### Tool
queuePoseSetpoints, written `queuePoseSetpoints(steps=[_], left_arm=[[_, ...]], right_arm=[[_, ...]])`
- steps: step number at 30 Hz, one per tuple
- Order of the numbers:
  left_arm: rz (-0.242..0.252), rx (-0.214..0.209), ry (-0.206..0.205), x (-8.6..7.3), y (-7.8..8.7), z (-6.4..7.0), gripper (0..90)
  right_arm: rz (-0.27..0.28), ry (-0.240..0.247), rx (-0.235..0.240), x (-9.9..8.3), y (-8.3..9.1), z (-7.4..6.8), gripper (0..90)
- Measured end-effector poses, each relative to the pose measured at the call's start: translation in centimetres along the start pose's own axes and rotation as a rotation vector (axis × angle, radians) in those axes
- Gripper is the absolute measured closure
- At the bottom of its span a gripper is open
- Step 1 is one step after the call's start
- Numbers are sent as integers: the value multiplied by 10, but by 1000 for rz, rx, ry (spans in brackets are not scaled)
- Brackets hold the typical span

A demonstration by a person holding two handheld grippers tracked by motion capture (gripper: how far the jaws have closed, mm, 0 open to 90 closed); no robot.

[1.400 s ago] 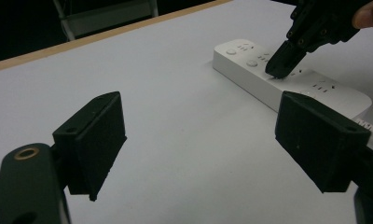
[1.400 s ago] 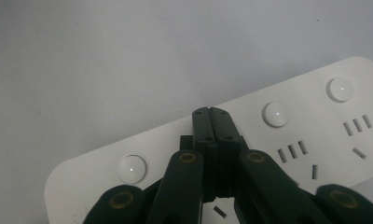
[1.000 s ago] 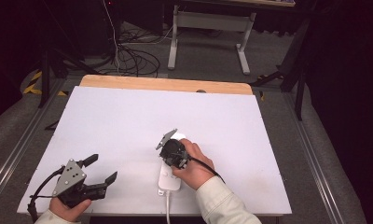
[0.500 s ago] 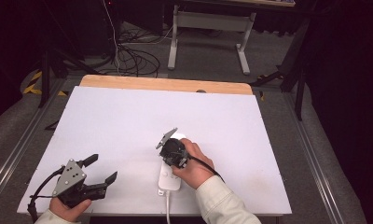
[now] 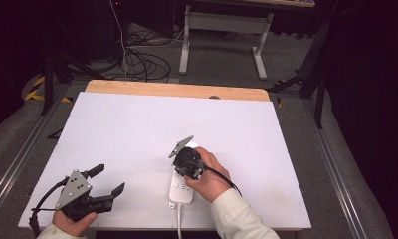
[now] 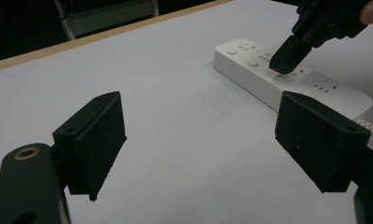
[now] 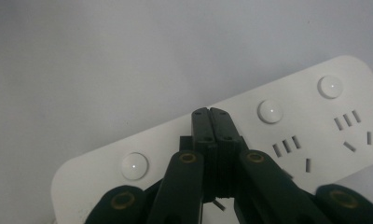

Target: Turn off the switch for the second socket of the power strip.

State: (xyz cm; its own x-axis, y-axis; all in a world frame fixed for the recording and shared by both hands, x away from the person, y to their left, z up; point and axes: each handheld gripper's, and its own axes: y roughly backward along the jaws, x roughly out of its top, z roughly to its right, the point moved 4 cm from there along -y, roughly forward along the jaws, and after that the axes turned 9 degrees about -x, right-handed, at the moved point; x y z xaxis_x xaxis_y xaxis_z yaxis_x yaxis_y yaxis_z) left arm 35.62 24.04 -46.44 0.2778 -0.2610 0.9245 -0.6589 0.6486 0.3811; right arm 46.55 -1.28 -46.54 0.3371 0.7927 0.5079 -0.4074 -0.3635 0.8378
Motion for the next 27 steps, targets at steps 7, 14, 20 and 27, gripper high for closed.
queuePoseSetpoints(steps=[7,14,20,27], left_arm=[[5,0,6,0,0,1,167],[3,1,5,0,0,1,167],[0,1,-2,0,0,0,167],[-1,2,-1,0,0,-1,167]], right_arm=[[87,7,-17,6,21,1,900],[163,-7,-22,9,39,5,886],[246,-24,-24,7,59,7,878],[263,-22,-34,9,63,8,843]])
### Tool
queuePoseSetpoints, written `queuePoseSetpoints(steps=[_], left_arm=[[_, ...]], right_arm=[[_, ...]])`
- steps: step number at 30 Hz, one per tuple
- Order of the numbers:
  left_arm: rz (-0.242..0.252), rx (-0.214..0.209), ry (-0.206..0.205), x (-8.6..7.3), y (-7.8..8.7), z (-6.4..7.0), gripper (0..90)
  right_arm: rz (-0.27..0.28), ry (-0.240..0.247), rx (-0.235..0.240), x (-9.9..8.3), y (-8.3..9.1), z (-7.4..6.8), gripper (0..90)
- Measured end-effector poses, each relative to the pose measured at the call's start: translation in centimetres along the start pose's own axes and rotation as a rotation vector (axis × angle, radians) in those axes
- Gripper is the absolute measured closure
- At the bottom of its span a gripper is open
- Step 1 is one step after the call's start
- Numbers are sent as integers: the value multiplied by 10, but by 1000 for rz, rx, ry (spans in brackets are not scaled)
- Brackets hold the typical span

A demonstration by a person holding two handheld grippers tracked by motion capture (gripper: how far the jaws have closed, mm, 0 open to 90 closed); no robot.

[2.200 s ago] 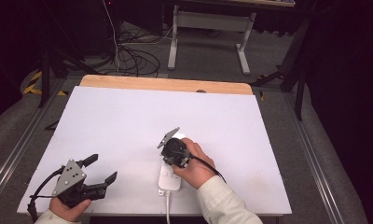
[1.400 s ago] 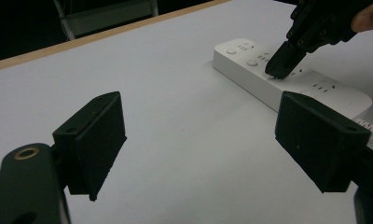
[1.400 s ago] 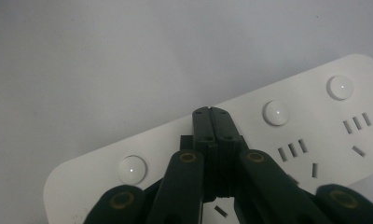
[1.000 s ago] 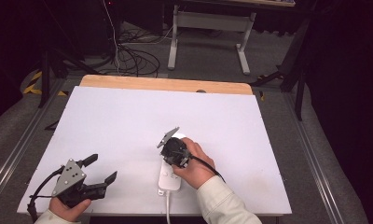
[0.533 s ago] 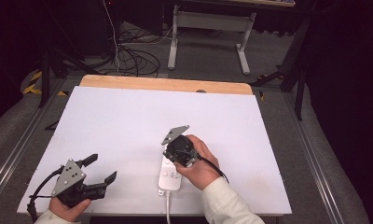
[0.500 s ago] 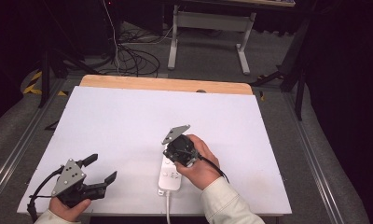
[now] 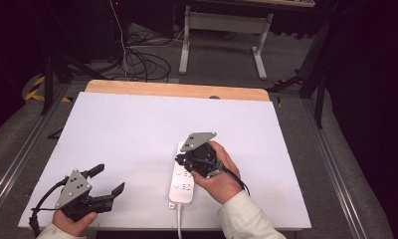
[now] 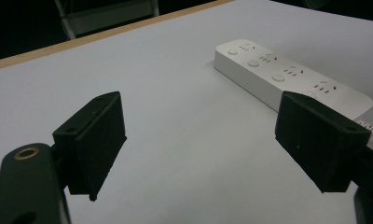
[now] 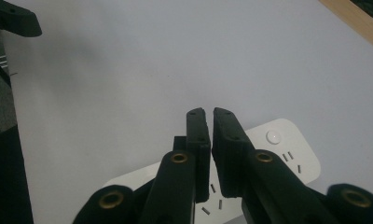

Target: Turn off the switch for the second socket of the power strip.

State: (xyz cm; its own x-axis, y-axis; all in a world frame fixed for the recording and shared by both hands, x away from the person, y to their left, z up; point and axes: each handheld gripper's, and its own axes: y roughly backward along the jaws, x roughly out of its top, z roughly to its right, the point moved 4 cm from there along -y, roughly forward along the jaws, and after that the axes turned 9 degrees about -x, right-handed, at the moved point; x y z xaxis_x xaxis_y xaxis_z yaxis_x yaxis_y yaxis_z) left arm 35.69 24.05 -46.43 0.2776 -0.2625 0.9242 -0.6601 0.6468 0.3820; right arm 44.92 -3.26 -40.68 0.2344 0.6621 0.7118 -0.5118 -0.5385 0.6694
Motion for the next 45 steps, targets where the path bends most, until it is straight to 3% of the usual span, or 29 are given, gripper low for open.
queuePoseSetpoints(steps=[5,9,13,14,18,25,31,35,38,45], left_arm=[[3,0,5,0,1,1,167],[5,2,6,0,1,0,167],[3,4,5,0,1,-1,167],[3,5,4,0,2,-1,167],[3,7,3,0,2,-2,167],[2,7,6,0,2,-2,167],[2,6,19,-1,1,-2,167],[1,5,15,-1,1,-2,167],[-1,5,16,-1,1,-2,167],[-6,4,11,-1,1,-2,167]], right_arm=[[11,2,-1,-1,1,0,758],[50,11,0,0,7,1,576],[67,18,-4,0,11,2,487],[76,14,-5,0,14,2,426],[111,3,-11,1,24,4,360],[157,-36,-48,-5,44,10,286],[175,-57,-70,-22,62,20,277],[194,-96,-80,-34,71,26,265],[220,-109,-60,-49,79,30,241],[248,-156,-64,-70,84,35,229]])
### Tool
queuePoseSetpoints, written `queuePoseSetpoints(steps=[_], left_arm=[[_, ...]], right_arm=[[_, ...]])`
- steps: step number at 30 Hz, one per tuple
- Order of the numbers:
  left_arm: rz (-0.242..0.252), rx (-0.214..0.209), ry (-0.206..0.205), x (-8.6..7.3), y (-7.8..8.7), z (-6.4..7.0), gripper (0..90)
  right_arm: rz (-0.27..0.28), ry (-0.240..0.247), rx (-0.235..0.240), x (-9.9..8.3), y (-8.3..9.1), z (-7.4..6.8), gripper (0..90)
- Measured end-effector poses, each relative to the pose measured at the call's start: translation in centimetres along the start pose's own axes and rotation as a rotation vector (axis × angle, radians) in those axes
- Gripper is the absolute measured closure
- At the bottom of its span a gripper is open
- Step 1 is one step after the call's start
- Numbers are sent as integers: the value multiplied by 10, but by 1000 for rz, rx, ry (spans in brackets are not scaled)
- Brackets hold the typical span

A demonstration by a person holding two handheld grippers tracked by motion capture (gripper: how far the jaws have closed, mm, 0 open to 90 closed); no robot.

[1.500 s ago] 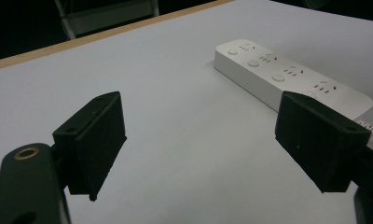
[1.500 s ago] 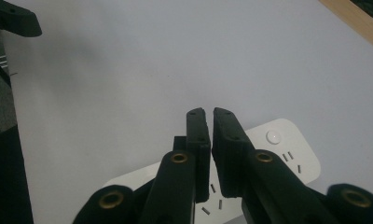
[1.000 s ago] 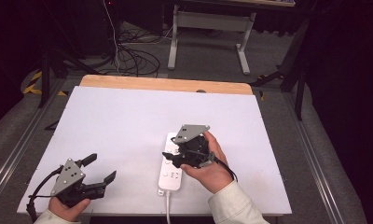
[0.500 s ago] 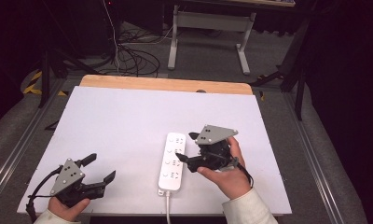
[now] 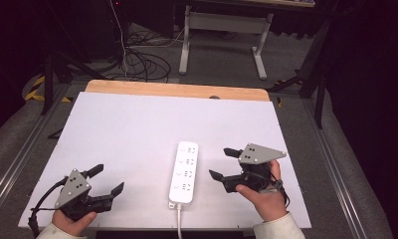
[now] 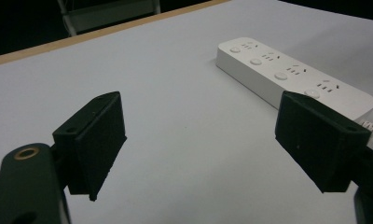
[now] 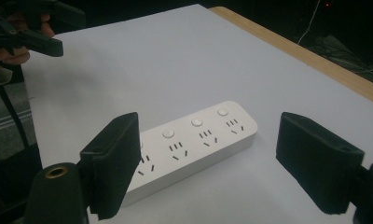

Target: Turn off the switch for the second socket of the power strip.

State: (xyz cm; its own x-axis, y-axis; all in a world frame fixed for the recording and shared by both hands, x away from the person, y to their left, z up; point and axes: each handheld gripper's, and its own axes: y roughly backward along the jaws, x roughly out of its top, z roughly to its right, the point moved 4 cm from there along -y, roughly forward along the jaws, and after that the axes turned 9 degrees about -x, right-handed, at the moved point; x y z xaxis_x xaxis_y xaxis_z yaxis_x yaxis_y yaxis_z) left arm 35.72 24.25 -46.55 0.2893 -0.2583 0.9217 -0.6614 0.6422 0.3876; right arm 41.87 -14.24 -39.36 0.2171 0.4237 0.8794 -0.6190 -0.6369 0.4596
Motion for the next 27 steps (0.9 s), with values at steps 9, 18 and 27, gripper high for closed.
queuePoseSetpoints(steps=[9,18,27], left_arm=[[1,-1,-1,0,0,0,167],[14,-19,-9,0,0,2,164],[11,-18,-7,0,0,1,159]], right_arm=[[8,-64,24,-35,2,16,200],[15,-77,19,-65,0,23,184],[-20,-63,16,-86,-6,25,184]])
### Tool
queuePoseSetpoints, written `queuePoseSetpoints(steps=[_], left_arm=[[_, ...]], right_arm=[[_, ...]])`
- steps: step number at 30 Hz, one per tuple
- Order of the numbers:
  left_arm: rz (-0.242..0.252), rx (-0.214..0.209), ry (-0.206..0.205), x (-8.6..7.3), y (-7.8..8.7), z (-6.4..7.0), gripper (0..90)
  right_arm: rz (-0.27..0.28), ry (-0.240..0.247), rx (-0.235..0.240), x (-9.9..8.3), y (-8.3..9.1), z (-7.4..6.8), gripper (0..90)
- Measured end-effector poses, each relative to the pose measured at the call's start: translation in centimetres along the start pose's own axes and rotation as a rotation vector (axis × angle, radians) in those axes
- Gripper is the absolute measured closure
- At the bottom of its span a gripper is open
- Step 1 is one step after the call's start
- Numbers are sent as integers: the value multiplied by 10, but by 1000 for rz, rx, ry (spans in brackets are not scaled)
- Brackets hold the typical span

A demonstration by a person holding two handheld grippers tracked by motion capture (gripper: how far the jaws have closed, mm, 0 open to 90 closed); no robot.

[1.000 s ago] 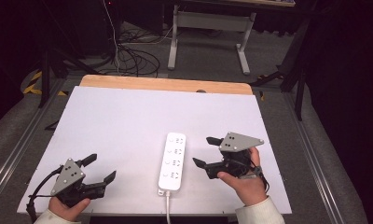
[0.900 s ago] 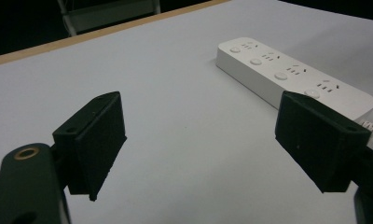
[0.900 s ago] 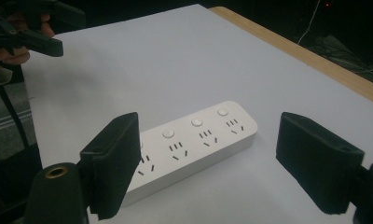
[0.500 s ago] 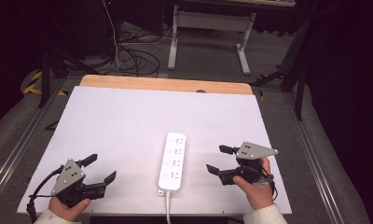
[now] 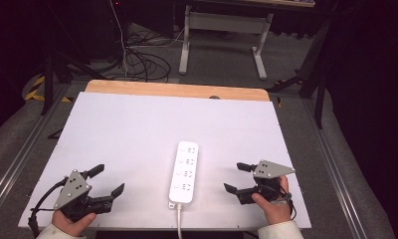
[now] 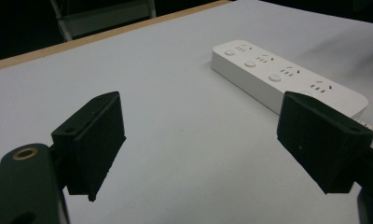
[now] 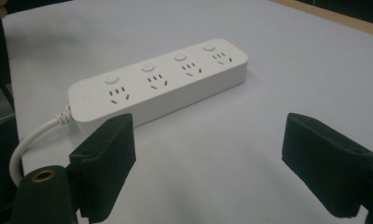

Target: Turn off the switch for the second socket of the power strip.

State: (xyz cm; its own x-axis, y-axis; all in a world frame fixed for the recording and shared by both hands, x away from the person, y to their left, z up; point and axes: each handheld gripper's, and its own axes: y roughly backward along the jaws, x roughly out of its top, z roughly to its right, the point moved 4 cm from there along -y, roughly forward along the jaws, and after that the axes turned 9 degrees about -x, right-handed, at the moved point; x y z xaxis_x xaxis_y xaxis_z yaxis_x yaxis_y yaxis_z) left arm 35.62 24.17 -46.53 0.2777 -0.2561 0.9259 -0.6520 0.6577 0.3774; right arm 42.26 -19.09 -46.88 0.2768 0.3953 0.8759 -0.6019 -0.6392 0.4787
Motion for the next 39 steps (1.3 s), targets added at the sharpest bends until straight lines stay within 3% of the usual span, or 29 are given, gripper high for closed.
queuePoseSetpoints(steps=[14,21,25,34,37,39], left_arm=[[-20,9,12,-1,-1,-3,163],[-23,9,23,-2,-2,-3,163],[-28,8,27,-2,-3,-3,163],[-22,6,27,-2,-2,-4,163],[-28,24,9,-2,-2,-5,162],[-41,46,-2,-3,-3,-8,164]], right_arm=[[-46,-36,-33,-33,-9,5,193],[-3,-65,-71,-30,-6,10,193],[-1,-52,-93,-30,-5,11,193],[-8,-30,-98,-29,-5,9,202],[-14,-24,-107,-29,-5,9,208],[-41,-16,-139,-31,-5,10,214]])
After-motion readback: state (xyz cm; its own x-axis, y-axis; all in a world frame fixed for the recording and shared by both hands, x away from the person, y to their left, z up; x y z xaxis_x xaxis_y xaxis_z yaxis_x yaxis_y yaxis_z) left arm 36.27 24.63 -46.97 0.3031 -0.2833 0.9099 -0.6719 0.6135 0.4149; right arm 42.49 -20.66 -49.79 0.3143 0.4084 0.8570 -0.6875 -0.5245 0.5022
